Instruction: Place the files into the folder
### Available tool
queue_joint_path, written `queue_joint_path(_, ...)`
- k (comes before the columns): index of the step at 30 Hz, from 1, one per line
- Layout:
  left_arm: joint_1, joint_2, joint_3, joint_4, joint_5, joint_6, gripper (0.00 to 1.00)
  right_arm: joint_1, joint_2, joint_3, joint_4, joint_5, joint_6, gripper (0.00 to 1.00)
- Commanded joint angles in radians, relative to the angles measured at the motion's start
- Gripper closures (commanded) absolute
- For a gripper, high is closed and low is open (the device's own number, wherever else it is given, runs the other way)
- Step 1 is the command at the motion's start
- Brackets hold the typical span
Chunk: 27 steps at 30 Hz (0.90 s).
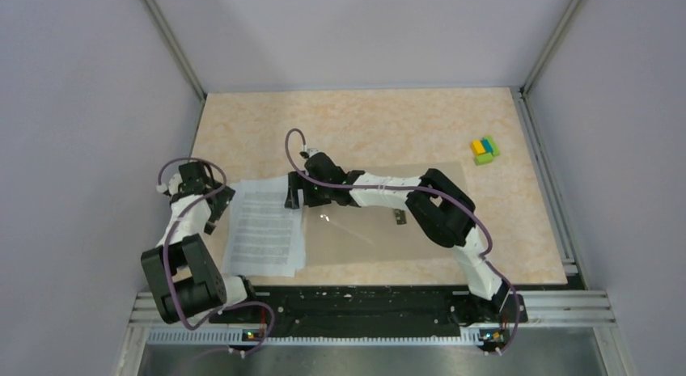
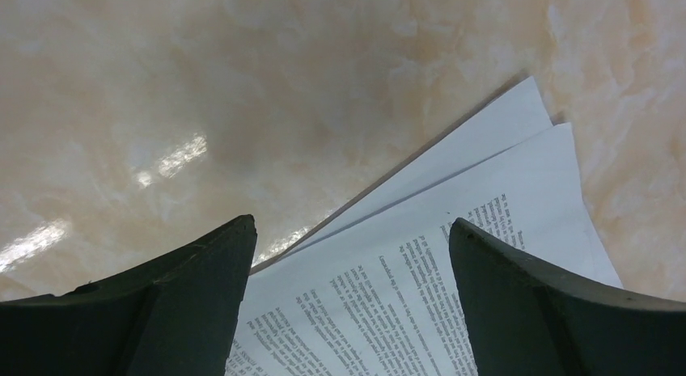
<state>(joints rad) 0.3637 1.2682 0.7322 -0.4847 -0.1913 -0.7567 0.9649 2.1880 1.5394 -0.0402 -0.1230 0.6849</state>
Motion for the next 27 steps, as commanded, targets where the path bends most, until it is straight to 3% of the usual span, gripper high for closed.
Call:
queue_joint_path(1, 0.013, 0.076, -0.001, 0.097, 0.069, -0.003, 0.06, 0.03, 0.055, 0.055, -0.037, 0.022, 0.016, 0.21)
queue_joint_path(14, 0.011, 0.249, 0.064, 0.1, 0.254, 0.029, 0.06, 0.048, 0.172, 0.18, -0.1, -0.054, 0.028, 0.19)
queue_joint_path(27, -0.003, 0.267, 0.14, 0.037, 0.338, 0.08, 0.26, 0.034, 0.236, 0.308, -0.14, -0.113, 0.008, 0.17)
